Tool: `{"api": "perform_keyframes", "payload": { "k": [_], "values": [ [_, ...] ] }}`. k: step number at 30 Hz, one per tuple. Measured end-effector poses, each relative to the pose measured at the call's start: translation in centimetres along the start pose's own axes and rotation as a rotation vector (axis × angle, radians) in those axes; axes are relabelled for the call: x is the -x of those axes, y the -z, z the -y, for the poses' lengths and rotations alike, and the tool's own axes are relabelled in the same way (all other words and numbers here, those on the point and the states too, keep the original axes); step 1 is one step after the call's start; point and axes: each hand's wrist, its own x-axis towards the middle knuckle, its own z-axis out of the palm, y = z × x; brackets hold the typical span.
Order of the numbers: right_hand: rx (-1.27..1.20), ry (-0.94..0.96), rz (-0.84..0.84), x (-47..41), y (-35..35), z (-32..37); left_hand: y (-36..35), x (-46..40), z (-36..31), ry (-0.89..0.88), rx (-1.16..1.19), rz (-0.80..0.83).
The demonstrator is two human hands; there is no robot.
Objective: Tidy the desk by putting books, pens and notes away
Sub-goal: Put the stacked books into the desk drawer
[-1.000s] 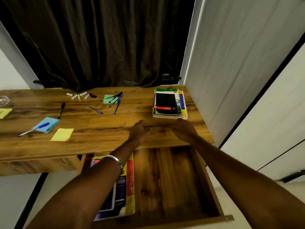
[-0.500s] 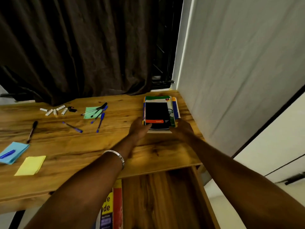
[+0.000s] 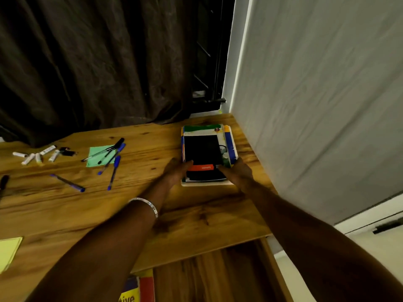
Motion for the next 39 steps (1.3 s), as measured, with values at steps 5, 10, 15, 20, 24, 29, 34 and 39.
{"api": "perform_keyframes", "payload": {
  "k": [5,10,15,20,24,29,34,39],
  "values": [
    [0.153,-0.045,-0.024,-1.3,0.0,0.1,0.2,-0.1,-0.6,0.064,0.223,0.068],
    [-0.043,-0.109,0.055,-1.5,0.1,-0.6,0.2,0.7,0.3,0.069,0.301,0.069],
    [-0.359,-0.129,0.111,-0.5,-0.5,-1.0,0.4,1.0,1.6,0.138,0.419,0.159],
    [-0.463,-0.107,0.056,0.8,-1.0,-1.1,0.3,1.4,2.3,0.151,0.533,0.196],
    [-0.584,-0.070,0.084,2.4,0.1,-0.7,0.1,0.2,3.8,0.146,0.547,0.210],
    [-0.619,-0.021,0.057,5.0,0.7,-0.4,0.8,3.7,2.3,0.143,0.521,0.183],
    [-0.658,0.009,0.038,7.9,1.8,0.3,1.4,6.7,1.3,0.109,0.482,0.136],
    [-0.635,0.032,0.056,10.5,2.9,0.3,2.0,10.4,0.4,0.054,0.450,0.098]
  ]
}}
